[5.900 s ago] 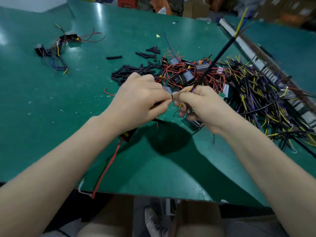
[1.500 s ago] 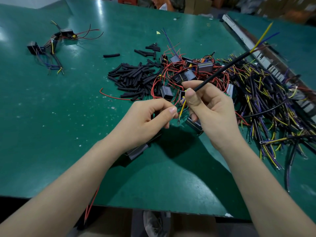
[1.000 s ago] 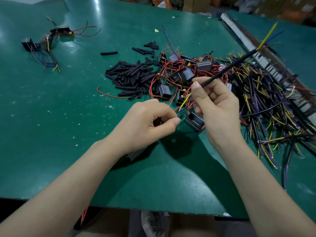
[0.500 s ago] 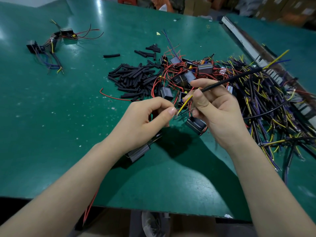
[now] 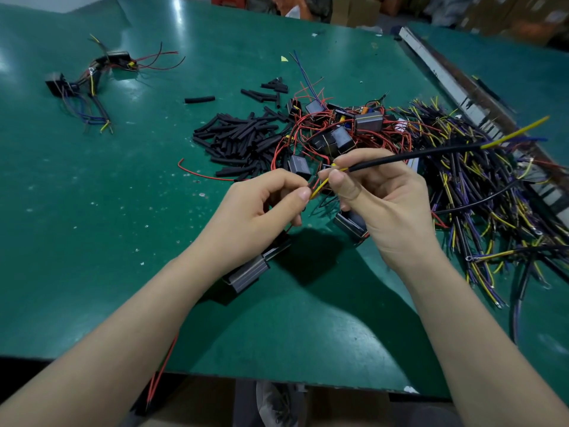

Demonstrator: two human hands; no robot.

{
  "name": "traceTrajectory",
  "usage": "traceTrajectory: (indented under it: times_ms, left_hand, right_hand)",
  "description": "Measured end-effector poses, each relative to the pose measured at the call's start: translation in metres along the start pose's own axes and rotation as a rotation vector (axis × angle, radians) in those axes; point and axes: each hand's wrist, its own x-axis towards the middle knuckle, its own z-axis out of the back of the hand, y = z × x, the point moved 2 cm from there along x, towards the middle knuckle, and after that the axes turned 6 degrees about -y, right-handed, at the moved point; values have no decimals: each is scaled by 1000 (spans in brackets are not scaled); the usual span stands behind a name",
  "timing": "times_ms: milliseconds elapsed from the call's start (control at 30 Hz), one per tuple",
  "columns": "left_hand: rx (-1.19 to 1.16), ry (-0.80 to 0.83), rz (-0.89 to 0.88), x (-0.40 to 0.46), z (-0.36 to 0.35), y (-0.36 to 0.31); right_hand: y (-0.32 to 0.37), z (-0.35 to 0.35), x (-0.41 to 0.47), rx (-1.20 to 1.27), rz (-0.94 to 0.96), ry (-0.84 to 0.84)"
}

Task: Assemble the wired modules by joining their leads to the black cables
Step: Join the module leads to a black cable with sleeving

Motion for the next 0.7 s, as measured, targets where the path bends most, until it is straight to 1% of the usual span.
traceTrajectory:
  times_ms: [333,533,700]
  left_hand:
    - [19,20,-14,0,1,0]
    - [-1,37,12,0,-1,0]
    - [13,57,-2,-1,-1,0]
  right_hand:
    - [-2,-1,-2,-25,27,-62]
    - [1,-2,-3,-40,26,-48]
    - [-2,-3,-5,-92,46,-115]
